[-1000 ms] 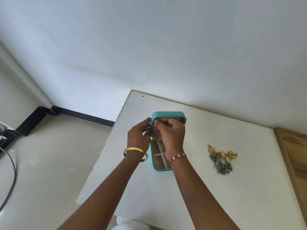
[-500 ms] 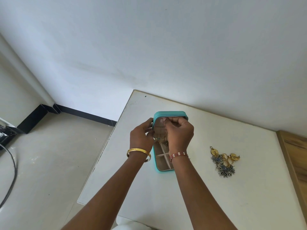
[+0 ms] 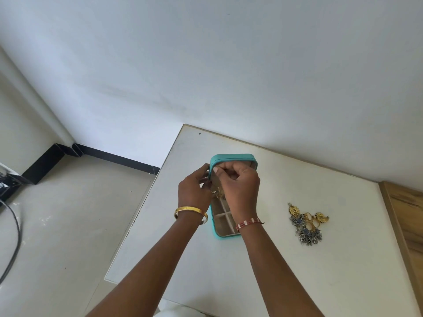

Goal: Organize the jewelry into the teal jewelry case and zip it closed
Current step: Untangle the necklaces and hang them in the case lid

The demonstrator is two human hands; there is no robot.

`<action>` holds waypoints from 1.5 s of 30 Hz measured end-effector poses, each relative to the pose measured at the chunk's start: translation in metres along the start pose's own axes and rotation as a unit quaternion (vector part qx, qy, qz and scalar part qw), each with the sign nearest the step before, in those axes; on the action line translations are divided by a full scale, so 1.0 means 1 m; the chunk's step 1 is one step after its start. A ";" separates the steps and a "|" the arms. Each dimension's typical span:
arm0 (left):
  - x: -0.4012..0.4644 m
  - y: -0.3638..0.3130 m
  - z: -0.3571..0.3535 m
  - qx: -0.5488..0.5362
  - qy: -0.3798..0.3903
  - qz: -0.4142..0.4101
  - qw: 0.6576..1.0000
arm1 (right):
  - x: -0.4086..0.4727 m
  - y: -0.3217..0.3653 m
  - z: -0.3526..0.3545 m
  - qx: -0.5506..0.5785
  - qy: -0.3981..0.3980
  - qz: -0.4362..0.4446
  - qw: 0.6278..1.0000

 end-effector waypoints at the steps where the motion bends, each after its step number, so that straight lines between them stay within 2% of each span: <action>1: 0.000 0.000 0.000 0.000 0.000 0.001 1.000 | 0.000 0.001 -0.002 -0.009 -0.002 0.008 1.000; 7: 0.002 -0.002 -0.004 0.004 0.007 0.001 1.000 | -0.004 0.000 -0.010 -0.043 -0.060 0.106 0.992; 14: -0.002 0.001 -0.006 0.013 -0.004 -0.004 1.000 | -0.002 -0.004 -0.008 -0.072 -0.107 0.164 0.978; 16: -0.004 0.000 -0.005 0.011 -0.007 -0.002 1.000 | -0.003 -0.004 -0.010 -0.059 -0.114 0.134 0.983; 20: -0.004 0.001 -0.004 0.010 -0.005 -0.005 1.000 | 0.002 -0.014 -0.006 0.015 -0.108 -0.062 0.992; 23: -0.004 0.003 -0.002 0.006 -0.007 -0.004 1.000 | 0.008 -0.017 -0.006 0.036 -0.087 -0.135 0.986; 31: -0.008 0.000 0.002 -0.004 -0.005 0.008 1.000 | 0.016 -0.021 -0.003 -0.022 -0.086 -0.139 0.986; 36: -0.010 -0.001 0.003 -0.001 -0.011 0.002 1.000 | 0.015 -0.021 0.002 -0.093 -0.065 -0.075 0.991; 45: -0.012 -0.002 0.004 0.000 -0.010 -0.004 1.000 | 0.012 -0.015 0.010 -0.038 -0.043 -0.049 0.997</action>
Point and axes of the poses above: each hand's wrist, its own x-axis towards the middle knuckle, its own z-axis out of the back of the hand, y = z × x, the point moved 5 cm from there along x, towards the middle knuckle, and after that the axes turned 11 degrees about -y, right-handed, at the moved point
